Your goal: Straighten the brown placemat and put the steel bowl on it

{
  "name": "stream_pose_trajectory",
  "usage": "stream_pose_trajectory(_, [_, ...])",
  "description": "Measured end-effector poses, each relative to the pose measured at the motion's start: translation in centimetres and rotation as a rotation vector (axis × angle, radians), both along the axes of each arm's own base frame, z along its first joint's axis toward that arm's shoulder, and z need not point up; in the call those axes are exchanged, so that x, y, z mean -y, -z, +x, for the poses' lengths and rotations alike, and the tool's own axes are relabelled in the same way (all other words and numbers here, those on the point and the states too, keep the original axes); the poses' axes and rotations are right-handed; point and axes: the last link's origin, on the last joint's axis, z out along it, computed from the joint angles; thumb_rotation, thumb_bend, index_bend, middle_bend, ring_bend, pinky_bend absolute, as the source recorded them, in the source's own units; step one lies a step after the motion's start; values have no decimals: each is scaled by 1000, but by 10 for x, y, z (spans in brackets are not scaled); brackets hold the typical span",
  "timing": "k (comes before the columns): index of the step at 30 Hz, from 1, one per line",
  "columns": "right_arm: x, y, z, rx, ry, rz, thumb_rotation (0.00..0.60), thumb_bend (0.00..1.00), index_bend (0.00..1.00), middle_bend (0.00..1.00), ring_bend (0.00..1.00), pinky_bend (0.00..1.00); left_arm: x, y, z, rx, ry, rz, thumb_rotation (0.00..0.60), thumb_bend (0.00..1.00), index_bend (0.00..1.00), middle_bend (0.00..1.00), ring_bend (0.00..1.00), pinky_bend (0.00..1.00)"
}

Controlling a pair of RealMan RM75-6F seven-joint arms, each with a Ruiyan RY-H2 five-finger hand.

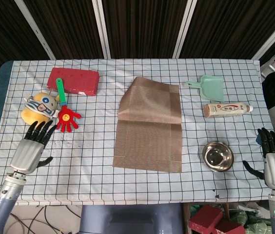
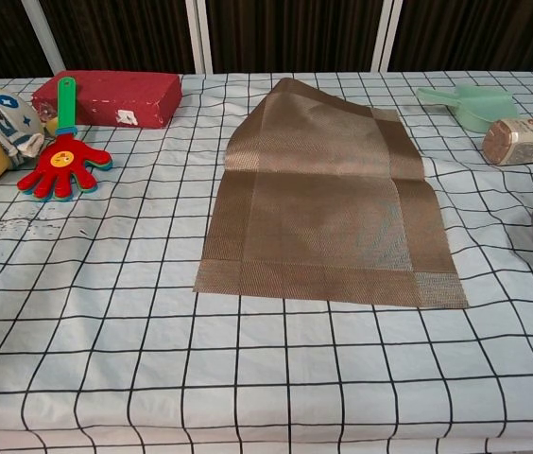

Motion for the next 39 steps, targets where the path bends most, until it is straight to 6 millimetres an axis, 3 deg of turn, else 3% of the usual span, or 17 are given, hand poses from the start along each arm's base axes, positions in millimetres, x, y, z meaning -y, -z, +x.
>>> stream_pose_trajectory(6, [4, 2, -5, 16, -3, 14, 600, 129, 54, 38, 28, 166, -15, 31, 34, -93, 101, -64, 600, 26, 110, 37, 19, 47])
stream_pose_trajectory(15, [6, 0, -9, 48, -1, 6, 600, 127, 55, 23, 19, 166, -40, 103, 96, -236, 243, -180, 600, 11, 57, 36, 18, 45])
stream_pose_trajectory(18, [7, -2, -9, 46, -6, -10, 600, 125, 55, 5, 7, 166, -43, 118, 107, -266, 265, -205, 600, 11, 55, 36, 18, 45])
stream_pose_trajectory(31, [9, -1, -9, 54, -19, -27, 600, 117, 55, 0, 0, 165, -42, 166, 127, -333, 292, -286, 600, 12, 87, 40, 18, 46])
stream_pose_trajectory(39, [10, -1, -9, 66, -19, -33, 600, 117, 53, 0, 0, 165, -39, 179, 130, -341, 293, -310, 600, 60, 141, 55, 18, 46])
